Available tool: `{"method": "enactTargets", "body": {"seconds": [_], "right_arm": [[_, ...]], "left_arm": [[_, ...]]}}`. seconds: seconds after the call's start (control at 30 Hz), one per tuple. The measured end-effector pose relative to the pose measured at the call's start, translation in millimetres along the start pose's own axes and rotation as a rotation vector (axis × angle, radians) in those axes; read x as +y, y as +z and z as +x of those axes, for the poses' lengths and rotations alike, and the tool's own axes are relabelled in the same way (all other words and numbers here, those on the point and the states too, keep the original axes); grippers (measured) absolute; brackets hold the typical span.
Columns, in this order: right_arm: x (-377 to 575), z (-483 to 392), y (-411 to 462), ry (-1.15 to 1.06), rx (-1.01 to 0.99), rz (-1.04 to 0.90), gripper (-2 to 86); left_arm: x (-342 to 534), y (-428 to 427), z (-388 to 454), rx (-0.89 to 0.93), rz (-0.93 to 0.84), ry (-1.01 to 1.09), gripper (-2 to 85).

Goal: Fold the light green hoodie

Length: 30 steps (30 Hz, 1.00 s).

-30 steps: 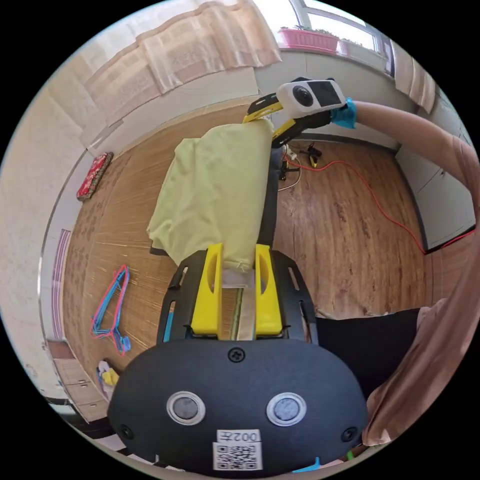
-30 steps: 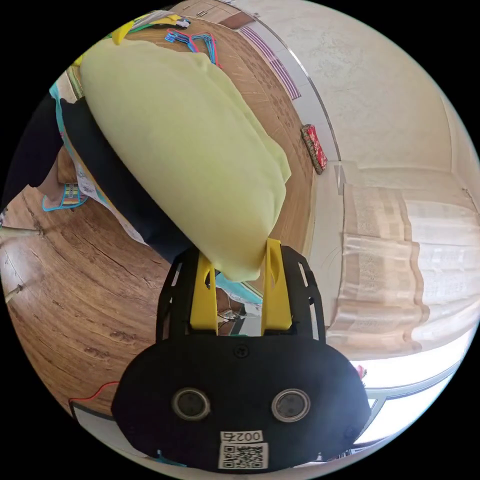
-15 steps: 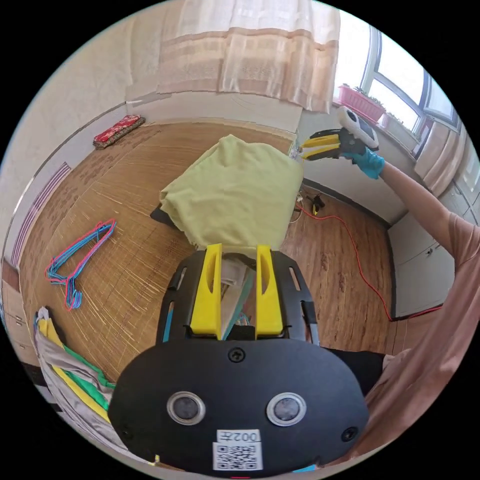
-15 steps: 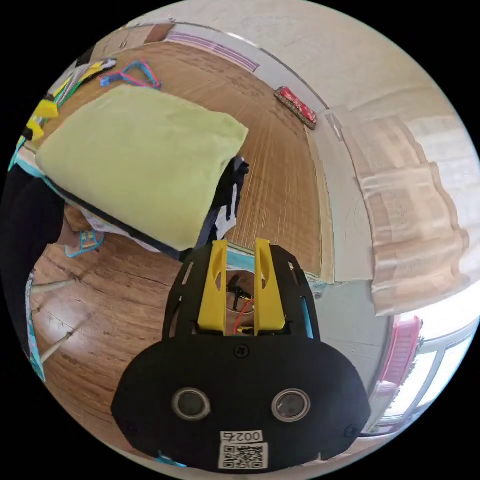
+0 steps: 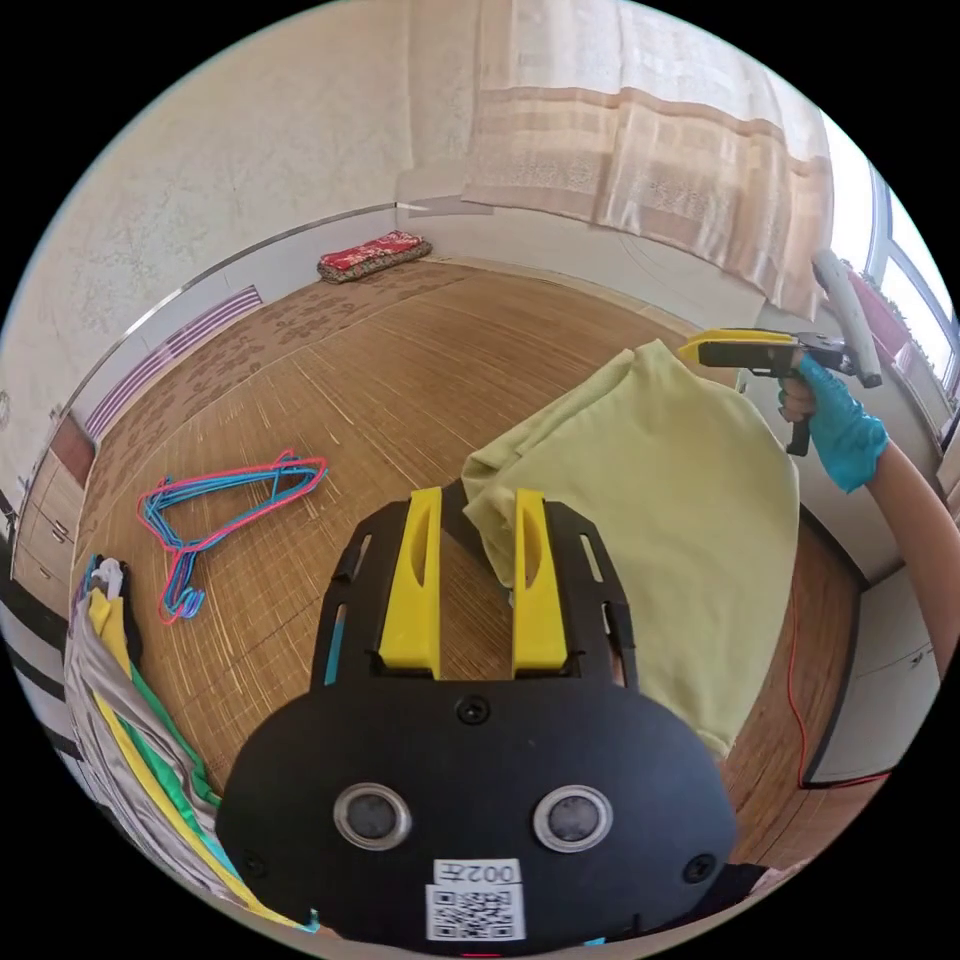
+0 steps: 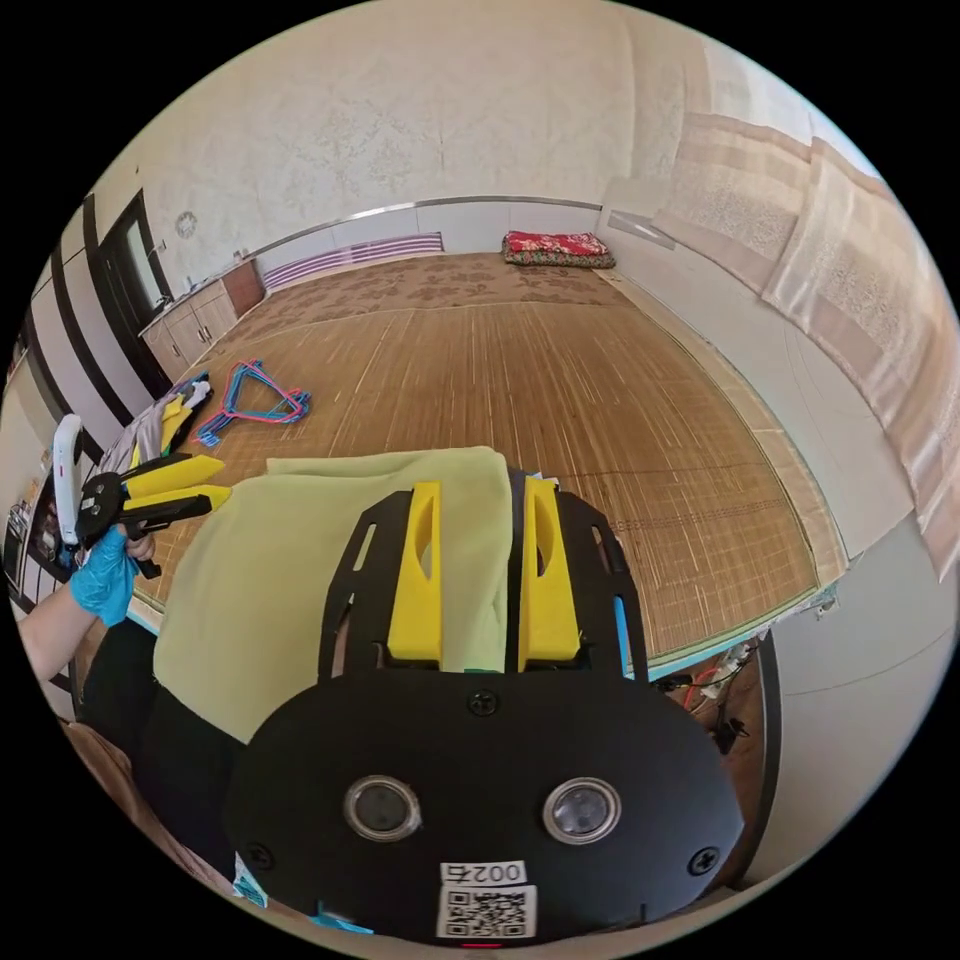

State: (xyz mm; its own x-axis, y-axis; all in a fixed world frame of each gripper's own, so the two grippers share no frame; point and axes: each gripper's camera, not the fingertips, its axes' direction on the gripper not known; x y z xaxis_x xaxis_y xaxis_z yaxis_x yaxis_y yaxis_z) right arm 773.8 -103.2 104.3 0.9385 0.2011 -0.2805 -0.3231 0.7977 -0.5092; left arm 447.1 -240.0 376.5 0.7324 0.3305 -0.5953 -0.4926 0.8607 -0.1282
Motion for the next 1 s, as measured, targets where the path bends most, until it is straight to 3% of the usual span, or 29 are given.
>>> {"method": "enactTargets", "body": {"seconds": [0.17, 0.3, 0.47, 0.77, 0.83, 1.0], "right_arm": [[-1.4, 0.0, 11.4, -0.057, -0.061, -0.056, 6.2], [8.7, -17.5, 2.1, -0.147, 0.047, 0.014, 0.3], [19.5, -51.6, -0.9, -0.220, 0.256, 0.126, -0.7], [23.6, -74.3, 29.4, -0.175, 0.355, -0.074, -0.5], [26.5, -78.2, 18.7, -0.175, 0.374, -0.078, -0.3], [41.7, -104.8, -41.5, -0.152, 0.317, 0.023, 0.2]], "left_arm": [[7.3, 6.0, -8.3, 0.135, 0.003, 0.040, 2.1], [18.4, -4.4, -9.1, 0.089, 0.052, 0.080, -0.8], [30.6, -28.1, -0.7, -0.073, 0.152, 0.109, -1.0], [36.0, -8.8, -15.1, -0.047, -0.077, 0.106, -0.9], [40.6, -18.2, -21.6, -0.143, -0.101, 0.098, -0.9], [70.4, -67.3, -44.9, -0.173, -0.090, 0.053, -0.9]]}}
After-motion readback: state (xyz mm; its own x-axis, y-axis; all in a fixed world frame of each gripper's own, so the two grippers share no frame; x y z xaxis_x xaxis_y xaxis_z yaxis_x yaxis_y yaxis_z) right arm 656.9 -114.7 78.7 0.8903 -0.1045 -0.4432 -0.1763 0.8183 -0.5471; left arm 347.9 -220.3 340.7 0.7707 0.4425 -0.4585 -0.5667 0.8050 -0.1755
